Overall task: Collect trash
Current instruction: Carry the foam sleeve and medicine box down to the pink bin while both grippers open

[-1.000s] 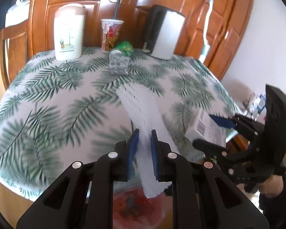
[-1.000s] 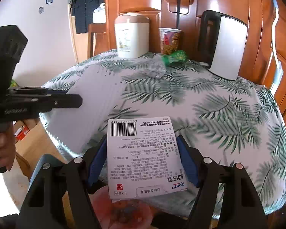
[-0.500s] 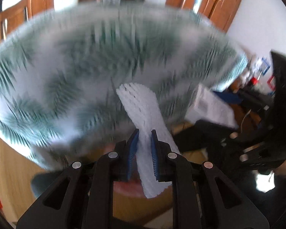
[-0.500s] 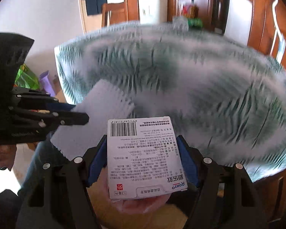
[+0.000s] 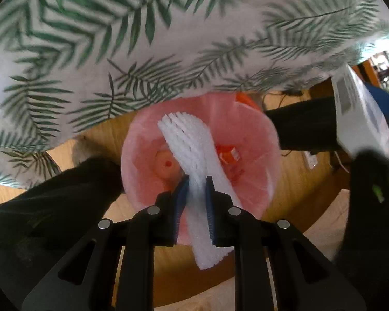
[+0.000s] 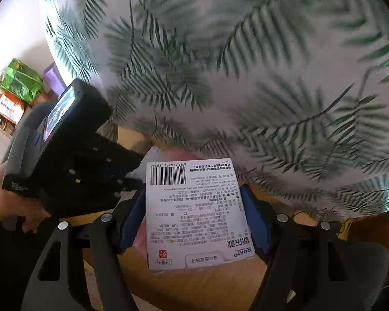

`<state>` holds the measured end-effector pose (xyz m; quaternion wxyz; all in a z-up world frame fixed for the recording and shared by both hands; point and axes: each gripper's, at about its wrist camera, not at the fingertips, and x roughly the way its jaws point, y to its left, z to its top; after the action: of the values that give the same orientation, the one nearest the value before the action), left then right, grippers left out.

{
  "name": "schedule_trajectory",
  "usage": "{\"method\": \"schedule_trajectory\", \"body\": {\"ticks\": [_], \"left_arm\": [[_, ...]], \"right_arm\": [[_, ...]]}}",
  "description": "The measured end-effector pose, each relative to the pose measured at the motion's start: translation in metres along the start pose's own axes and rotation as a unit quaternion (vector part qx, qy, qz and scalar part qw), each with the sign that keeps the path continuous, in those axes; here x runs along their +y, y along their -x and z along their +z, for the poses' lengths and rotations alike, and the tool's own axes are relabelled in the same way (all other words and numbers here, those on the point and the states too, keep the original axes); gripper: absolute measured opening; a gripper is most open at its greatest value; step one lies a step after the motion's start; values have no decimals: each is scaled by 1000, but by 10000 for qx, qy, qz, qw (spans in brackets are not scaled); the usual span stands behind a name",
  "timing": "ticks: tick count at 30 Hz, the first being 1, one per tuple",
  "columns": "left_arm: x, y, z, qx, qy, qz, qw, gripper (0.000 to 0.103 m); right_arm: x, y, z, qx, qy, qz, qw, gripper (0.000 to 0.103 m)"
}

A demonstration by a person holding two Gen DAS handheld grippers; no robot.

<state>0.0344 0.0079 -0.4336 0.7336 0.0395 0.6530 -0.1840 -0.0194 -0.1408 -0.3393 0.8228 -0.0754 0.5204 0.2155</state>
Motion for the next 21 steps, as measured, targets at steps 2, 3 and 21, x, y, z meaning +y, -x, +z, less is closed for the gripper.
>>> {"method": "schedule_trajectory", "body": {"ticks": [2,3,21], "left_arm": [[2,-9,2,105,1,24,9999,18],[0,-13,4,137,0,36,9999,20],[20,-32,14,274,457,253,9983,43]], "right_arm": [[-1,-17,-3,173,-26,67,9998,70],[-2,-24,-4,246,-25,76,9997,70],[-4,-96,-7,1016,94,232,9945,70]]}}
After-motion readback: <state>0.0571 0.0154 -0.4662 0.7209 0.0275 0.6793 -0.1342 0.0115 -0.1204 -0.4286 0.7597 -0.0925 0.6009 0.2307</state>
